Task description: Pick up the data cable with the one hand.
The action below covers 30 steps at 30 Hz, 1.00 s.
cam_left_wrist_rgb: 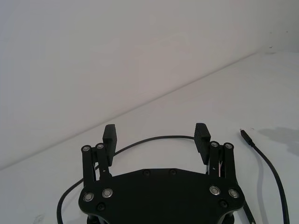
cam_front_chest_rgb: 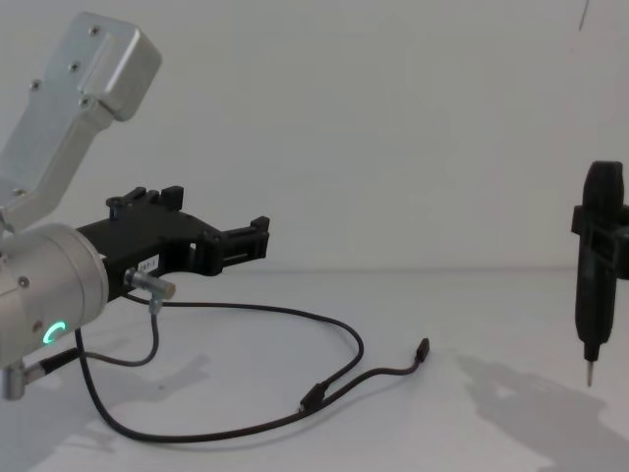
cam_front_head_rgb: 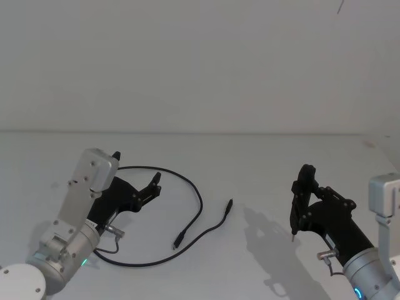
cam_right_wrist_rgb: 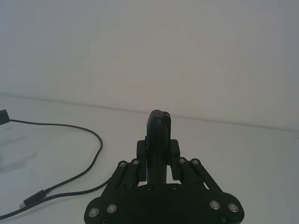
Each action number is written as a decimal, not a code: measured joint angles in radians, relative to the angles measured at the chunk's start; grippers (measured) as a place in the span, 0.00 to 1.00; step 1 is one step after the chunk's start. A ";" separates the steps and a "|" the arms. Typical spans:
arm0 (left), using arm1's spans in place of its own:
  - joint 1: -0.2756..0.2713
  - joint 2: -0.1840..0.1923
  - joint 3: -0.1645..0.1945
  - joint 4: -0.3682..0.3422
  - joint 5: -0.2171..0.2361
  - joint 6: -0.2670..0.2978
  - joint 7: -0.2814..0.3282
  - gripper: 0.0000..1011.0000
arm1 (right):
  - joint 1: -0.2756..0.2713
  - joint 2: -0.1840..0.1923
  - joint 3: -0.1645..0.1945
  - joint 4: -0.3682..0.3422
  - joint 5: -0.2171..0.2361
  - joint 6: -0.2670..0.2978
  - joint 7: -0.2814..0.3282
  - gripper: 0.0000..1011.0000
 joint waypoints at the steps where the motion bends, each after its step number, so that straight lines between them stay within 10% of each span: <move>1: 0.000 0.000 0.000 0.000 0.000 0.000 0.000 0.99 | 0.000 0.000 0.000 0.000 0.000 0.000 0.000 0.28; 30: -0.031 -0.015 0.021 0.021 -0.025 0.064 -0.069 0.99 | 0.000 0.000 0.000 0.000 0.000 0.000 0.000 0.28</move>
